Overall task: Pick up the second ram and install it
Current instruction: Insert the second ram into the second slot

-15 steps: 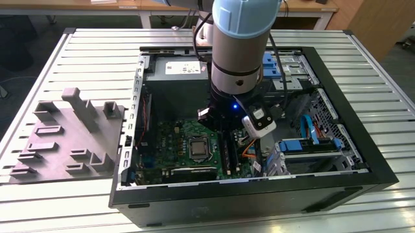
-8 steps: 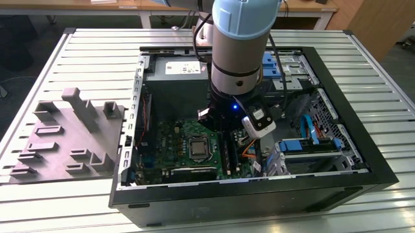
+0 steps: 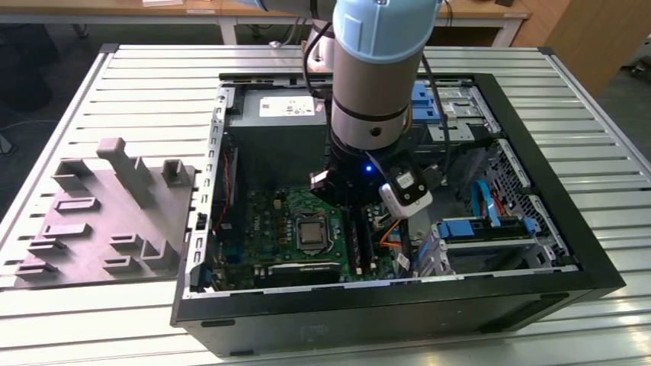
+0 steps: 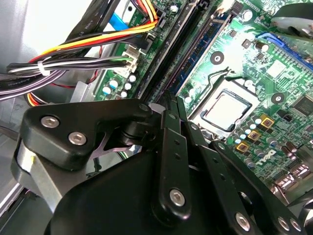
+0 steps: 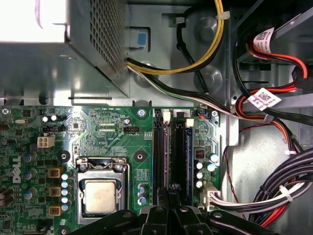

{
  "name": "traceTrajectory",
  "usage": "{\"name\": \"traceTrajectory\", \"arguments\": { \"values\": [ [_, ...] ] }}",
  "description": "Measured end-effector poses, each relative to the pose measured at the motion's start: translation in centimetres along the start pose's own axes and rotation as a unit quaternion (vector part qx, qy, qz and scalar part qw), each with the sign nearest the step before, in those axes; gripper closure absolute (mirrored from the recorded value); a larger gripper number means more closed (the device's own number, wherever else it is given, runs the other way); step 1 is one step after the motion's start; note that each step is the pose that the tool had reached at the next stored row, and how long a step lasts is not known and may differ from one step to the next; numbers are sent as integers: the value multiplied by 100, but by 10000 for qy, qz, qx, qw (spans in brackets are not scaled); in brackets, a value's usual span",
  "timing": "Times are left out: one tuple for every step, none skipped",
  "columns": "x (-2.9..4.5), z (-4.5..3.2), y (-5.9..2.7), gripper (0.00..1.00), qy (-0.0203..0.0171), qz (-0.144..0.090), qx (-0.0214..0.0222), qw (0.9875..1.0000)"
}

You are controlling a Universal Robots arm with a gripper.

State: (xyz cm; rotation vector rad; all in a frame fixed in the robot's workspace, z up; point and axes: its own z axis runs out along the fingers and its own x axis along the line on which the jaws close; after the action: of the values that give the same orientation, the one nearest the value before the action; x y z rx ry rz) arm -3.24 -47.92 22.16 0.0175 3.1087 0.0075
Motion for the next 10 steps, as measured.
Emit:
{"name": "traceTrajectory", "arguments": {
  "values": [
    [0,0,0,89,0,0,1,10000],
    [0,0,0,89,0,0,1,10000],
    [0,0,0,89,0,0,1,10000],
    [0,0,0,89,0,0,1,10000],
    [0,0,0,89,1,0,-2,10000],
    [0,0,0,89,0,0,-9,10000],
    [0,1,0,89,0,0,-13,10000],
    [0,1,0,89,0,1,-13,10000],
    [0,2,0,89,0,1,-14,10000],
    [0,7,0,89,0,1,-16,10000]
  ]
}}
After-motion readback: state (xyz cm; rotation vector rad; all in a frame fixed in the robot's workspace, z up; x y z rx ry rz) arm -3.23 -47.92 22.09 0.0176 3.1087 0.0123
